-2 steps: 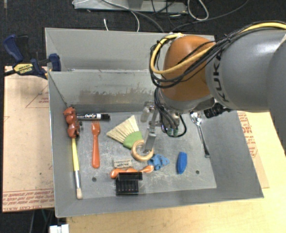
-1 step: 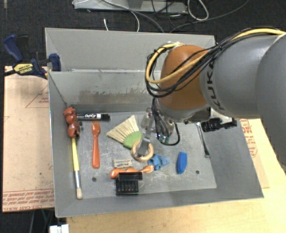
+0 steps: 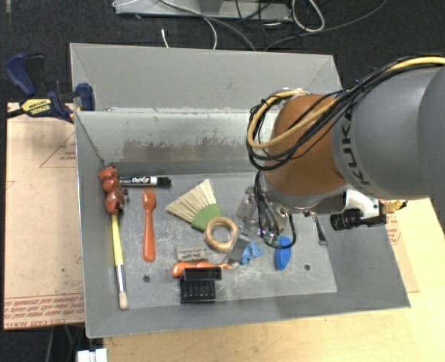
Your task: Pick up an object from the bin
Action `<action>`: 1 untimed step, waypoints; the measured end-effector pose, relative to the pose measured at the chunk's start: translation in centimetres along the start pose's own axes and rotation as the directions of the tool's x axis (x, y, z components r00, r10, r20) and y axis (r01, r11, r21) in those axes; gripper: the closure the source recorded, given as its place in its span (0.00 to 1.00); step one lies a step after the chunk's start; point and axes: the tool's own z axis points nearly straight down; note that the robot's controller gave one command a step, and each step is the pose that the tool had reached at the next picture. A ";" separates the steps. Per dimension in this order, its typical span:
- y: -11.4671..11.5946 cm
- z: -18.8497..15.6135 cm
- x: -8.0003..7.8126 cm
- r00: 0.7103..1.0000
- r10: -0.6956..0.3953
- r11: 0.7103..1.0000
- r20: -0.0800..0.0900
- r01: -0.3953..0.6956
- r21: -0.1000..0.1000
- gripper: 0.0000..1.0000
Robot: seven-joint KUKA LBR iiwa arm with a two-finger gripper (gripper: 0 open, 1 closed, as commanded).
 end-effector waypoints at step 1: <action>2.6 7.8 -0.5 0.968 0.249 0.968 0.009 -0.249 -0.012 0.00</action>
Offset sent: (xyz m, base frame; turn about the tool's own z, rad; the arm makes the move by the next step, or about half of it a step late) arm 0.0158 0.0208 -0.0812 0.1668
